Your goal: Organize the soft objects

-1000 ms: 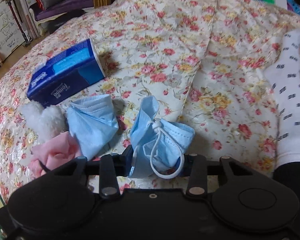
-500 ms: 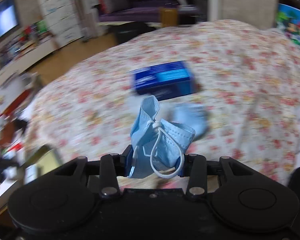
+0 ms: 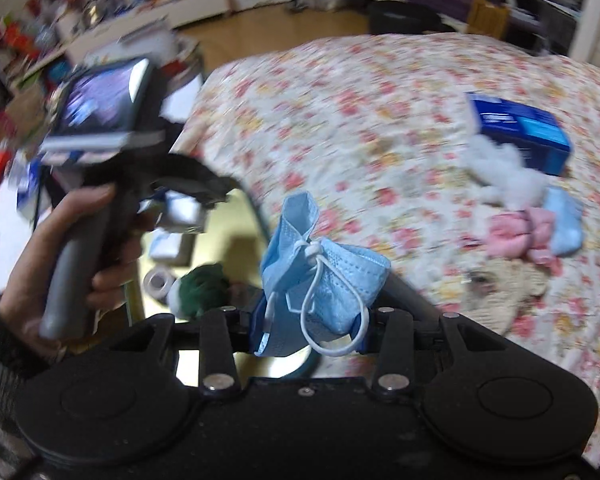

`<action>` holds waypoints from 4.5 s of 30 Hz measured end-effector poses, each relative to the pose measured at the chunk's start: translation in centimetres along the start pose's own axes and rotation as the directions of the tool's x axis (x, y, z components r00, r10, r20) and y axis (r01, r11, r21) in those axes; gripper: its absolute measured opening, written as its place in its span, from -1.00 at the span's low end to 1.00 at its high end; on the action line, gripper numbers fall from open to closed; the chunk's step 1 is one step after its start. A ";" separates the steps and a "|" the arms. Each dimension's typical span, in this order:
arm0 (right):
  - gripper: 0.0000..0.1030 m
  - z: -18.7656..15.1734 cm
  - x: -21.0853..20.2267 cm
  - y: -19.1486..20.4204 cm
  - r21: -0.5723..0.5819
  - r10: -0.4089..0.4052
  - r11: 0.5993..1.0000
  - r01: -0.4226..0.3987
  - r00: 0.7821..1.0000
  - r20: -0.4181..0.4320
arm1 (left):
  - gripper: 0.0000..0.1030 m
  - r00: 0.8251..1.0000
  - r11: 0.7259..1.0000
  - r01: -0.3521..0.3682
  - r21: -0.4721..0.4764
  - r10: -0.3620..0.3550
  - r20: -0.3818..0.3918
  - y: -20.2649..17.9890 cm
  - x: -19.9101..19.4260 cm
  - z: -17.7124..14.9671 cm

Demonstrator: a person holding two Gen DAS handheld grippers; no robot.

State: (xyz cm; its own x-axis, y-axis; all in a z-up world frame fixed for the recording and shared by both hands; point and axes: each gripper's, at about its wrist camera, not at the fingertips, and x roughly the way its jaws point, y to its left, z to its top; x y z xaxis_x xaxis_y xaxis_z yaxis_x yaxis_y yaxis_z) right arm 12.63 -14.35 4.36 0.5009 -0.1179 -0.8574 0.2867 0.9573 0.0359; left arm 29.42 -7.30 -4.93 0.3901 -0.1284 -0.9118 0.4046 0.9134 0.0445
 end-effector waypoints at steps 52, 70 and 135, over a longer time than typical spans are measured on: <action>0.12 -1.9 6.6 4.9 -0.059 -0.085 0.995 0.074 0.976 -0.201 | 0.31 1.000 1.000 0.011 -0.013 -0.011 -0.003 2.1 -0.8 -0.8; 0.12 -1.9 6.9 4.7 -0.061 -0.088 0.995 0.077 0.972 -0.219 | 0.31 1.000 1.000 0.020 -0.010 -0.021 -0.015 2.0 -0.6 -0.8; 0.54 1.3 7.1 -17.8 0.146 -0.294 0.936 0.321 0.939 -0.179 | 0.54 0.999 0.998 -0.008 0.068 0.011 -0.042 -2.2 0.6 -1.2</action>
State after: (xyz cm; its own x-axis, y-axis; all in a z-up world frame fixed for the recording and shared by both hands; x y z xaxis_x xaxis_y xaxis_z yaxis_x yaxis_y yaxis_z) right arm 12.13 -32.58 -1.69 0.2397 -0.3451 -0.9075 0.5487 0.8193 -0.1666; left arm 27.80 -8.93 -6.04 0.3596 -0.1025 -0.9275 0.4565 0.8862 0.0790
